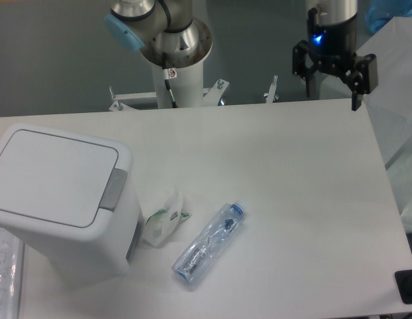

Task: Open the trash can
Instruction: 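Move the open gripper over the white trash can lid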

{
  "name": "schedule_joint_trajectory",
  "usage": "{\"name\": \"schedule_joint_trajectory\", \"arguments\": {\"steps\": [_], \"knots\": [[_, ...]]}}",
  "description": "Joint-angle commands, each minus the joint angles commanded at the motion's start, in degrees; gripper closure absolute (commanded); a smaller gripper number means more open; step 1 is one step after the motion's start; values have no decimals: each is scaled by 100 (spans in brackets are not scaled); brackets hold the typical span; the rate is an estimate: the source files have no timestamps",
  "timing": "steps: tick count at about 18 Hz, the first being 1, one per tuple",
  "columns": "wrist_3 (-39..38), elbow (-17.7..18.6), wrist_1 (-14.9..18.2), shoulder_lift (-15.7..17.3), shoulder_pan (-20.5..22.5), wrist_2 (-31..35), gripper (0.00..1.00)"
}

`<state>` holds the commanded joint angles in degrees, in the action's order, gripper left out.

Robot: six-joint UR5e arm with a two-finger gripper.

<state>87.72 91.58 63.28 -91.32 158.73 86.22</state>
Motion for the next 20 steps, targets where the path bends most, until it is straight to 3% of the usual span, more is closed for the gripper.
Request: {"name": "schedule_joint_trajectory", "arguments": {"steps": [8, 20], "knots": [[-1237, -254, -106, -211, -377, -61, 0], [-5165, -1423, -97, -1002, -1617, -306, 0]]}}
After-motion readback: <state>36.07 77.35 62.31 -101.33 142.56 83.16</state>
